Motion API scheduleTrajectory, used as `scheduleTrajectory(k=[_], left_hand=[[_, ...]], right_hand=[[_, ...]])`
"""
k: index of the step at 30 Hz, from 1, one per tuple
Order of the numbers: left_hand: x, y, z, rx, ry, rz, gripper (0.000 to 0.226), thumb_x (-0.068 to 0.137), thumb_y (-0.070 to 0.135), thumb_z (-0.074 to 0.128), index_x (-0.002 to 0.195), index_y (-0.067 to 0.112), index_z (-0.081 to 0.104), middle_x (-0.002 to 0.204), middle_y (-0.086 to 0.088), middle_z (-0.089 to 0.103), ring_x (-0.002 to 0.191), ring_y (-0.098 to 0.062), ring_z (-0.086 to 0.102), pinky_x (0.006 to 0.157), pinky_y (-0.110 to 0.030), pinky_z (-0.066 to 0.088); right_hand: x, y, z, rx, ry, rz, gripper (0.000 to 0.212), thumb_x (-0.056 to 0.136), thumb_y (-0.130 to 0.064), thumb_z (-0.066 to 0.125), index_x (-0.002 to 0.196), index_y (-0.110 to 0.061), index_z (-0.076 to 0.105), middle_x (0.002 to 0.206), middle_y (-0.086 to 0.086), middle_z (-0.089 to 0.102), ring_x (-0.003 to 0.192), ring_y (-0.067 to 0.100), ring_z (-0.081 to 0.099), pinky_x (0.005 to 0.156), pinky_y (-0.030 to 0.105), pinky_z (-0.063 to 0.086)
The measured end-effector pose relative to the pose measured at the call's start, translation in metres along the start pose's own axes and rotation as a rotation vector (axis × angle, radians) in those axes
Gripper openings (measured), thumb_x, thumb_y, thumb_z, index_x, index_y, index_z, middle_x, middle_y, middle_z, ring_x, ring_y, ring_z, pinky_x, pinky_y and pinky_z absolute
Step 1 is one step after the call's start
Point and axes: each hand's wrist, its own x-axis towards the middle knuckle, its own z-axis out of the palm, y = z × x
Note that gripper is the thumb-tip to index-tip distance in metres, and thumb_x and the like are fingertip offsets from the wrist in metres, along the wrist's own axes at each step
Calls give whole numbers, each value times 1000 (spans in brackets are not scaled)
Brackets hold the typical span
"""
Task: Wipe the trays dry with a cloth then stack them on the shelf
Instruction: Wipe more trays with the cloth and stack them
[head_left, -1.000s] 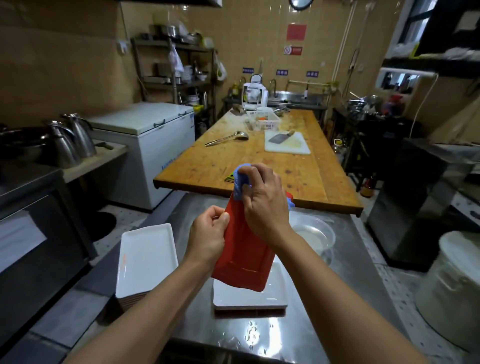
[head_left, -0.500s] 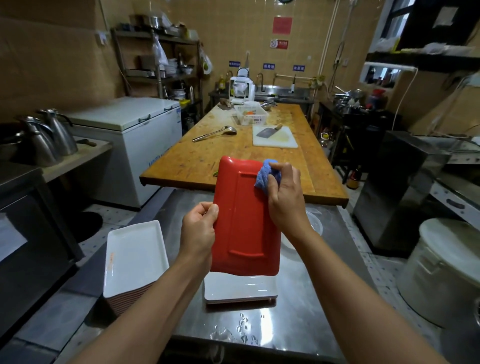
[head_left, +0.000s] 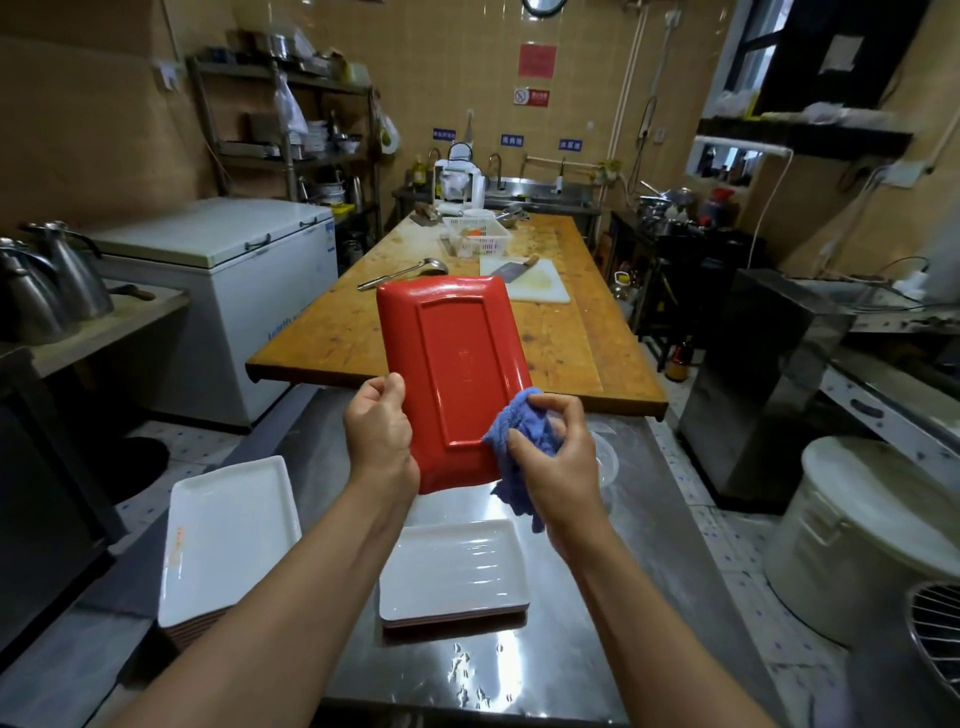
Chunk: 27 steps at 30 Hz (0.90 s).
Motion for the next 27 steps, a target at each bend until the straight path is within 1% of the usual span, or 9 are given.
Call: scheduleTrajectory(k=[2, 5, 10, 13, 16, 19, 22, 24, 27], left_hand=[[-4, -4, 2, 31, -39, 15, 27, 96, 14, 48, 70, 17, 49, 67, 0, 56, 61, -12, 55, 65, -32, 51], [-4, -1, 1, 105, -144, 8, 21, 98, 17, 46, 77, 16, 51, 72, -1, 61, 65, -14, 60, 66, -34, 55], [6, 16, -21, 246, -452, -82, 8, 93, 21, 53, 87, 16, 55, 72, 0, 64, 65, -13, 62, 61, -30, 51], [23, 41, -29, 273, -564, -140, 33, 76, 37, 63, 99, 15, 53, 85, -3, 69, 74, -18, 68, 65, -34, 54], [43, 78, -23, 352, -654, -104, 47, 75, 45, 59, 109, 12, 55, 95, -10, 69, 83, -23, 68, 71, -37, 55], [54, 105, -14, 576, -830, -137, 46, 75, 44, 60, 109, 12, 59, 87, -8, 67, 75, -18, 68, 63, -30, 56], [55, 110, -6, 727, -907, -246, 45, 74, 35, 63, 110, 8, 59, 93, -12, 68, 79, -21, 68, 69, -34, 58], [53, 107, -6, 710, -929, -282, 52, 70, 31, 70, 114, 6, 57, 96, -14, 69, 81, -25, 69, 69, -36, 59], [54, 97, -13, 600, -911, -280, 88, 42, 40, 91, 117, 8, 57, 101, -15, 70, 84, -28, 70, 65, -36, 58]], right_hand=[[9, -3, -7, 180, -6, 157, 34, 77, 9, 60, 89, -21, 53, 88, 16, 61, 60, 21, 64, 49, 38, 56], [19, 0, -12, 259, -55, 324, 31, 78, 10, 58, 87, -18, 51, 83, 15, 59, 69, 26, 61, 60, 45, 54], [26, 7, -16, 333, -131, 377, 27, 81, 10, 53, 83, -16, 52, 66, 8, 63, 52, 17, 63, 43, 35, 52], [34, 8, -26, 347, -232, 384, 28, 71, 6, 59, 85, -16, 51, 68, 7, 63, 56, 22, 62, 40, 38, 52], [42, 5, -35, 293, -326, 358, 32, 60, 1, 56, 86, -17, 50, 73, 10, 58, 61, 23, 58, 45, 35, 52], [51, -2, -42, 251, -425, 286, 32, 56, 3, 54, 81, -16, 51, 74, 12, 56, 59, 21, 56, 51, 28, 49], [61, -10, -44, 174, -507, 230, 32, 55, 5, 56, 79, -15, 52, 77, 13, 56, 60, 21, 56, 53, 27, 50], [66, -17, -45, 101, -524, 197, 31, 54, 5, 56, 78, -15, 53, 79, 13, 55, 61, 22, 54, 53, 26, 47], [70, -25, -45, 22, -496, 146, 30, 56, 2, 57, 79, -17, 54, 81, 16, 55, 65, 25, 52, 54, 29, 45]])
